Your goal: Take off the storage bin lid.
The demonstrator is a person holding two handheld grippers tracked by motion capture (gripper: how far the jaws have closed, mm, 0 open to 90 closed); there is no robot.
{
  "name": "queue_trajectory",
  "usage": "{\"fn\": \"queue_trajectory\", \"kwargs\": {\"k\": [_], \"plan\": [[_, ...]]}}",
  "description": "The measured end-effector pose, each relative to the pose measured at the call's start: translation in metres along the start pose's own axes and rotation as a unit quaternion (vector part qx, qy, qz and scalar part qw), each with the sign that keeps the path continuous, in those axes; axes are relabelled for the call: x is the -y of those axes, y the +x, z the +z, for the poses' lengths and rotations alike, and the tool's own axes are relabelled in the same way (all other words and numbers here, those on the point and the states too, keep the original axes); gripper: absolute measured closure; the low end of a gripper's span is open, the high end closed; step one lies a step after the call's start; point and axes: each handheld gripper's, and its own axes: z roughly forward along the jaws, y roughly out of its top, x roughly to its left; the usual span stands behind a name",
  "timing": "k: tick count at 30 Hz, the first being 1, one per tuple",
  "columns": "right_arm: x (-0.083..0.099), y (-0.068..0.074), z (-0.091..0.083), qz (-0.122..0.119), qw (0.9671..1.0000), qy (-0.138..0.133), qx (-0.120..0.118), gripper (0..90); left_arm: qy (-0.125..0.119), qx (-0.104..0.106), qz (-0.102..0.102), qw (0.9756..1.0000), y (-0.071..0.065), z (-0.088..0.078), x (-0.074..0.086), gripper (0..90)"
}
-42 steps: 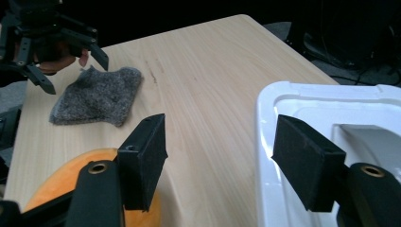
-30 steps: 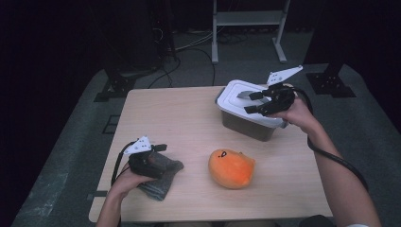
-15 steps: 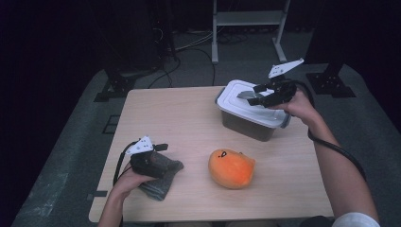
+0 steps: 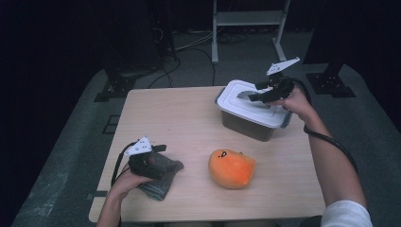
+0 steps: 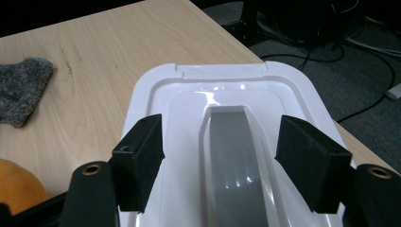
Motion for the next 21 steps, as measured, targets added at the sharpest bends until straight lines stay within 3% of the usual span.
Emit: {"fn": "queue_trajectory", "kwargs": {"k": [3, 6, 11, 13, 21], "plan": [[0.002, -0.004, 0.006, 0.002, 1.0, 0.006, 0.003, 32.1, -0.001, -0.002, 0.0, 1.0, 0.001, -0.002, 0.001, 6.8], [0.005, -0.006, 0.012, 0.0, 0.9999, 0.011, 0.004, 39.2, -0.002, -0.003, -0.002, 1.0, 0.001, -0.004, 0.002, 6.8], [0.007, -0.005, 0.017, -0.01, 0.9998, 0.016, 0.001, 60.9, 0.0, -0.006, -0.005, 1.0, 0.001, -0.006, 0.003, 6.9], [0.007, -0.005, 0.018, -0.015, 0.9997, 0.018, 0.001, 64.7, -0.002, -0.006, -0.009, 0.9999, 0.003, -0.008, 0.003, 6.9], [0.005, -0.002, 0.019, -0.019, 0.9992, 0.02, -0.028, 65.4, -0.006, -0.007, -0.012, 0.9999, 0.003, -0.01, 0.003, 6.9]]}}
